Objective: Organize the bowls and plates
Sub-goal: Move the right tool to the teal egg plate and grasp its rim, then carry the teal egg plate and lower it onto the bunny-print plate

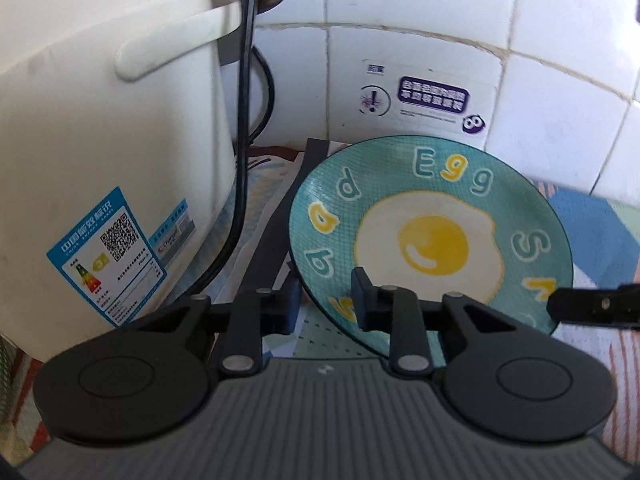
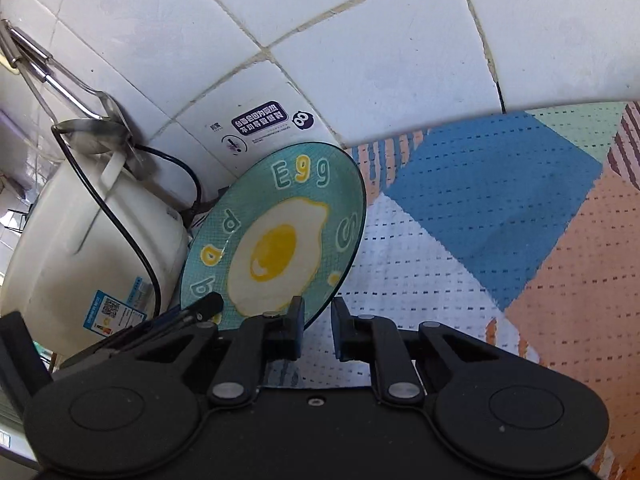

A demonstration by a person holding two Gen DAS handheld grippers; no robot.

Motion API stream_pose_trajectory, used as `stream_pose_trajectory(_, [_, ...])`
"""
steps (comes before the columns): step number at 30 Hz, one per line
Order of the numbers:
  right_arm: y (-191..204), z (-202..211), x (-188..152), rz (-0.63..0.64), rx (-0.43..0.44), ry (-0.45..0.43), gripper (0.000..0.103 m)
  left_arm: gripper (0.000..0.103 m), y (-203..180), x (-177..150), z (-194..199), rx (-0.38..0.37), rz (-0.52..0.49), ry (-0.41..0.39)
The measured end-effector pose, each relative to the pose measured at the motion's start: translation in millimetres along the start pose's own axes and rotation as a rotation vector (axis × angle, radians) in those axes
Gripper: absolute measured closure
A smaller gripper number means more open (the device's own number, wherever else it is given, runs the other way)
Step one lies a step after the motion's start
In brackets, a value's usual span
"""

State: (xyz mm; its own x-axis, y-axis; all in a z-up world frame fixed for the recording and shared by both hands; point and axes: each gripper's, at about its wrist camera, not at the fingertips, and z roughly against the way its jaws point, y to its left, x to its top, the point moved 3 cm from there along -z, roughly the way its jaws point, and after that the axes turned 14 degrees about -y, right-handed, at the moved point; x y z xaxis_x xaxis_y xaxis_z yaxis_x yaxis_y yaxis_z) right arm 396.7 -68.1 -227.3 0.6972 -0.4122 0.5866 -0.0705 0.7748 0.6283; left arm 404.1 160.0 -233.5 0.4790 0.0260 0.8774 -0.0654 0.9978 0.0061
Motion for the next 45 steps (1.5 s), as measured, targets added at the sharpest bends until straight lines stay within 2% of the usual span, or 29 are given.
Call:
stream_pose_trajectory(7, [-21,-19,5,-0.127,-0.020,-0.003,0.083,0.079,1,8,-6,-0.002,-0.021,0.069])
stream_pose_trajectory(8, [-22,-25,5,-0.130,-0.043,-0.001,0.091,0.079,3,10,-8,-0.012,-0.007,0.086])
stream_pose_trajectory(10, [-18,-34,4,-0.113,-0.065,-0.042,0.090,0.078,8,12,-9,-0.039,0.023,0.129])
stream_pose_trajectory(13, [-14,-35,0,-0.080,-0.077,-0.079,0.089,0.078,12,11,-9,-0.058,0.033,0.126])
stream_pose_trajectory(17, [-12,-29,5,-0.025,-0.031,-0.042,0.086,0.079,12,10,-2,-0.066,0.033,0.090])
stream_pose_trajectory(22, [6,5,7,0.075,-0.003,-0.075,0.082,0.079,15,12,28,-0.104,0.058,0.031])
stream_pose_trajectory(25, [13,25,7,0.103,0.030,-0.081,0.081,0.079,5,16,58,-0.054,-0.001,-0.049])
stream_pose_trajectory(29, [17,50,7,0.120,0.065,-0.119,0.081,0.079,-1,16,88,-0.049,0.056,-0.064])
stream_pose_trajectory(35, [14,100,7,0.199,0.103,-0.189,0.081,0.079,-25,18,131,-0.116,0.054,-0.087])
stream_pose_trajectory(39, [-5,136,7,0.170,0.111,-0.222,0.081,0.079,-47,15,156,-0.181,0.008,-0.109])
stream_pose_trajectory(45, [-19,183,1,0.178,0.050,-0.260,0.081,0.079,-74,12,172,-0.296,0.004,-0.079])
